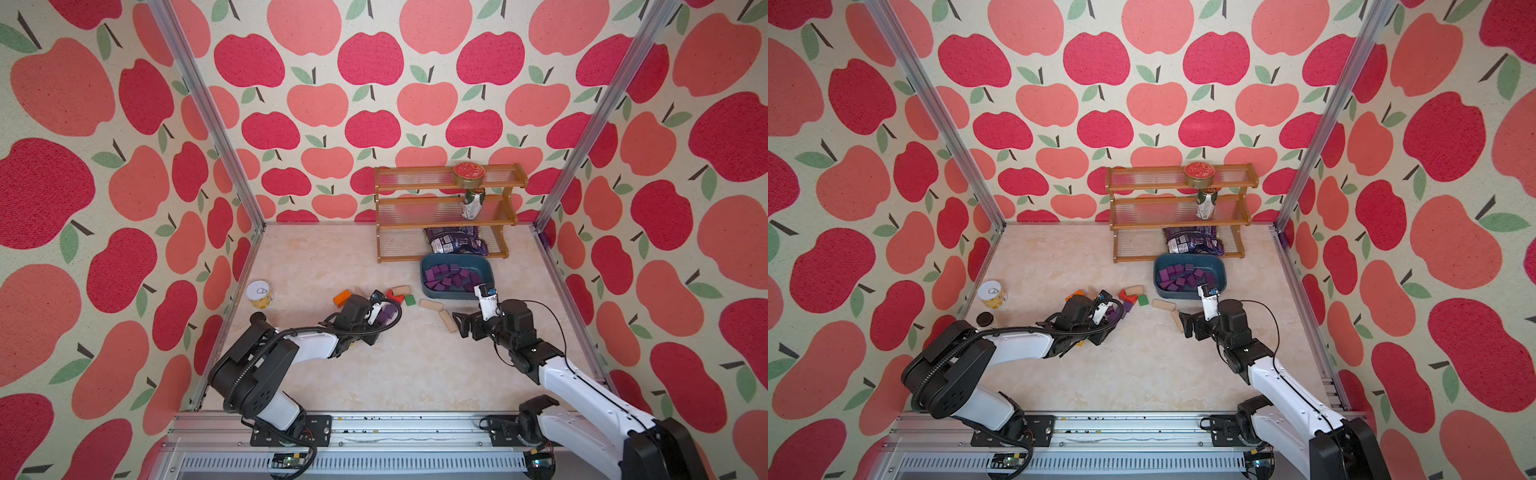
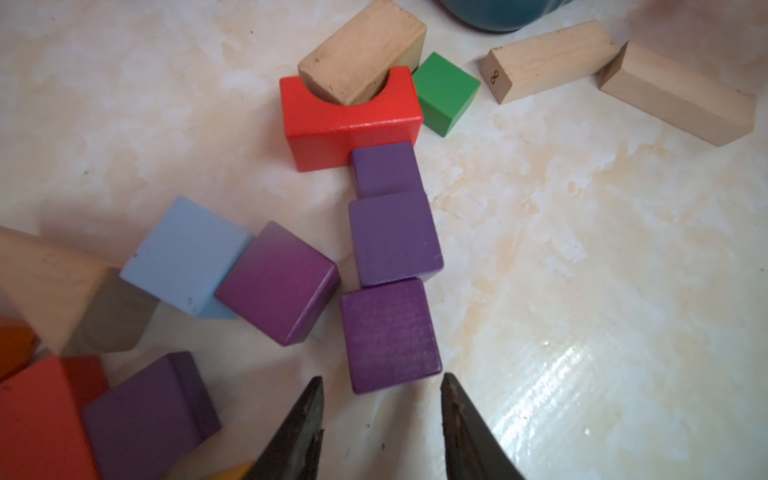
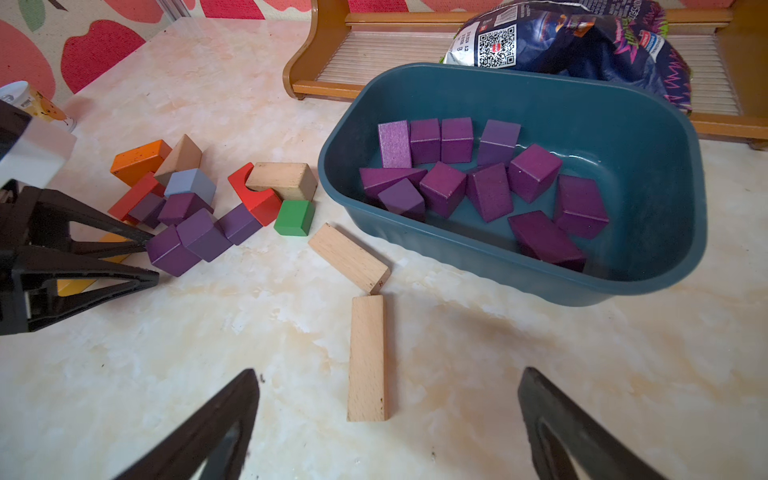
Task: Pick purple bricks into the storage bin
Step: Pick up the building block from the center of the board.
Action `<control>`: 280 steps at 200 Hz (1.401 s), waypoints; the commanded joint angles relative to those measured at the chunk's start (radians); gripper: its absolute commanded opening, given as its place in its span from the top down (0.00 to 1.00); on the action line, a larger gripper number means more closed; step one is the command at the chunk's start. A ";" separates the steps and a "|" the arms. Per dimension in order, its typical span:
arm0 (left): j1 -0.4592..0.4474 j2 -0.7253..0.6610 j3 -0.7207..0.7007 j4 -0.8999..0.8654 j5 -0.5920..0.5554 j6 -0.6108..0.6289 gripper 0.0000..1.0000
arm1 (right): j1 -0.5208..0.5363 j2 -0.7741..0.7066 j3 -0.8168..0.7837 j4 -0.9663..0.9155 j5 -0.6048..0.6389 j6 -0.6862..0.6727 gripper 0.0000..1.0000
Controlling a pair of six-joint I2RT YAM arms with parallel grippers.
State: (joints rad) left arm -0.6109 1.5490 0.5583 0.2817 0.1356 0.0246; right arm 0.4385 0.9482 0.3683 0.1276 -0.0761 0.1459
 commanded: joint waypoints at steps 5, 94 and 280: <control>-0.002 0.023 0.034 0.015 -0.027 0.003 0.56 | 0.006 -0.008 -0.003 0.012 0.021 -0.002 0.01; -0.013 0.093 0.091 0.017 -0.030 0.003 0.58 | 0.006 -0.024 -0.009 0.007 0.036 0.001 0.01; -0.068 0.028 0.171 -0.087 -0.092 0.011 0.78 | 0.006 -0.014 -0.030 0.051 0.045 0.028 0.01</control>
State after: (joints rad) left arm -0.6704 1.6196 0.6704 0.2420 0.0704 0.0284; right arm 0.4385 0.9417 0.3611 0.1467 -0.0422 0.1516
